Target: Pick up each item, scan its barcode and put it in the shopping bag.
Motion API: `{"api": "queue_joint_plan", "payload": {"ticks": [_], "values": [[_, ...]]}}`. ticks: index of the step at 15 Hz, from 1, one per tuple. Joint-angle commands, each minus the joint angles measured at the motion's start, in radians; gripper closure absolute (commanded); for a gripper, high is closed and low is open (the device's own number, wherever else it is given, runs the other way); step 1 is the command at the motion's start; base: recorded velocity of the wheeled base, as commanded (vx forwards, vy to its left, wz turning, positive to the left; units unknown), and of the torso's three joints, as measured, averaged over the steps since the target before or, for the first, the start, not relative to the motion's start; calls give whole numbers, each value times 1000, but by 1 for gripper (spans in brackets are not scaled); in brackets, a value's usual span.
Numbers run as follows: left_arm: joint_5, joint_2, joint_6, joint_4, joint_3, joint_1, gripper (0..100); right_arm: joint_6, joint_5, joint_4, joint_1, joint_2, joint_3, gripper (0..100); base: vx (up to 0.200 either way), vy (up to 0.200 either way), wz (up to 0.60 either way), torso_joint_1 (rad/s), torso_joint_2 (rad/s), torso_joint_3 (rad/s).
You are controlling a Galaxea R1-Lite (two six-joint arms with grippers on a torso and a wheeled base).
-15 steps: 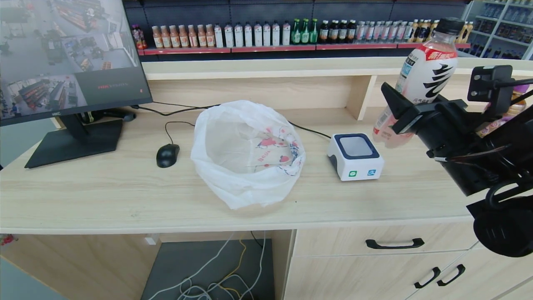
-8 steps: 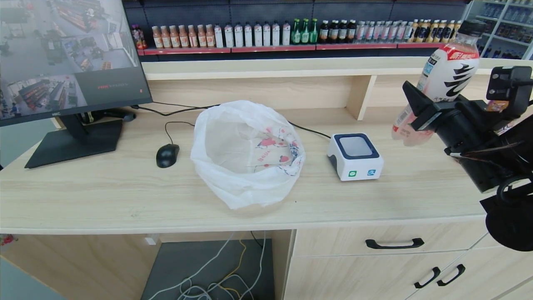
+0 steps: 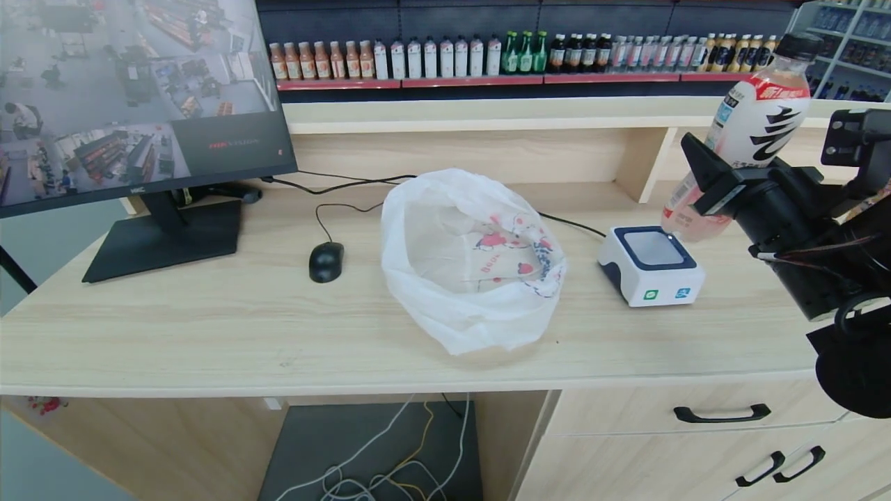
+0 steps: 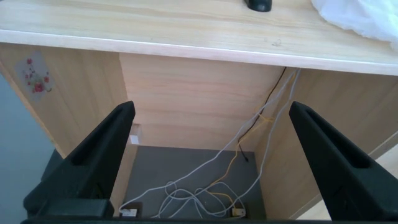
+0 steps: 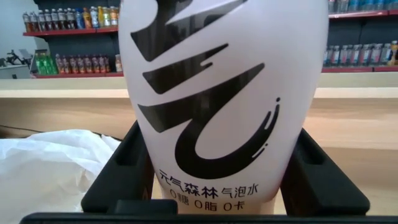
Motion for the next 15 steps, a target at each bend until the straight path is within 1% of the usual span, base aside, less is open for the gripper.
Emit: {"api": "queue_joint_plan", "payload": {"ticks": [1,5,11,12,15], "values": [[1,0,0,0,0,0,0,0,1,-1,1,7,1,100,0,200,0,7,-2,-2],[1,0,0,0,0,0,0,2,1,-1,-1,7,-7,100,0,200,0,2,4,0],[1,0,1,-2,0,0,0,0,3,-1,1,10,-3,100,0,0,0,0,0,0],[1,0,3,0,0,0,0,-1,3,-1,13,5,0,100,0,0,0,0,0,0],[1,0,3,0,0,0,0,-17,4,-1,87,-10,46,100,0,0,0,0,0,0]]}}
